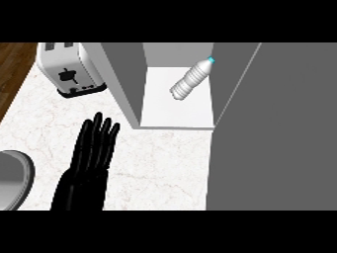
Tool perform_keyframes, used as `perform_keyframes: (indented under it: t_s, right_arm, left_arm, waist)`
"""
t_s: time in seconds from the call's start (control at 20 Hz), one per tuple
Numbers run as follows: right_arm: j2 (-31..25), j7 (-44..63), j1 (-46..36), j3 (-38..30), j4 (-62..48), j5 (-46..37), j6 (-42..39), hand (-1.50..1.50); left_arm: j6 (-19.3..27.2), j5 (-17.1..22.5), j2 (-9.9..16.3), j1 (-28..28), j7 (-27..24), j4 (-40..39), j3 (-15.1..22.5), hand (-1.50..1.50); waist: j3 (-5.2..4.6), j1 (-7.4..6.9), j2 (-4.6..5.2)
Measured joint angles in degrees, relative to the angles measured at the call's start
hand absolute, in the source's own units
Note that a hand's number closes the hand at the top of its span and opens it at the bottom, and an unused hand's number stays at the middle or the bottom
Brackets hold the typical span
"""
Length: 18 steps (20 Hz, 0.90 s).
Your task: Pick up the bottled water, place it into the cabinet and close the cabinet
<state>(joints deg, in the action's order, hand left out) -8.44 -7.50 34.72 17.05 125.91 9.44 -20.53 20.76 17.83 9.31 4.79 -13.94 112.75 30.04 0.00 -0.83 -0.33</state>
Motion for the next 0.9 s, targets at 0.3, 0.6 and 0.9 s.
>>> perform_keyframes:
  t_s: [0.3, 0.6, 0.9]
  right_arm:
    - [-4.48, 0.84, -0.17, 2.64, 1.32, -3.90, -4.22, 1.50]
    - [-6.16, 4.82, 0.05, 7.18, 4.89, -7.96, -4.81, 1.50]
    - [-5.10, 9.48, -0.98, 13.37, 7.45, -14.68, -3.31, 1.50]
  left_arm:
    - [-1.41, 1.23, 4.42, 10.96, -2.94, 9.72, -0.72, -1.50]
    - [-4.47, 4.45, 9.28, 21.06, -6.37, 16.92, -5.21, -1.50]
    - [-9.48, 8.91, 12.73, 29.56, -9.48, 20.84, -10.39, -1.50]
  waist:
    - [0.02, -0.18, 0.25]
    - [0.25, -0.39, 0.76]
    - [0.29, -0.63, 0.86]
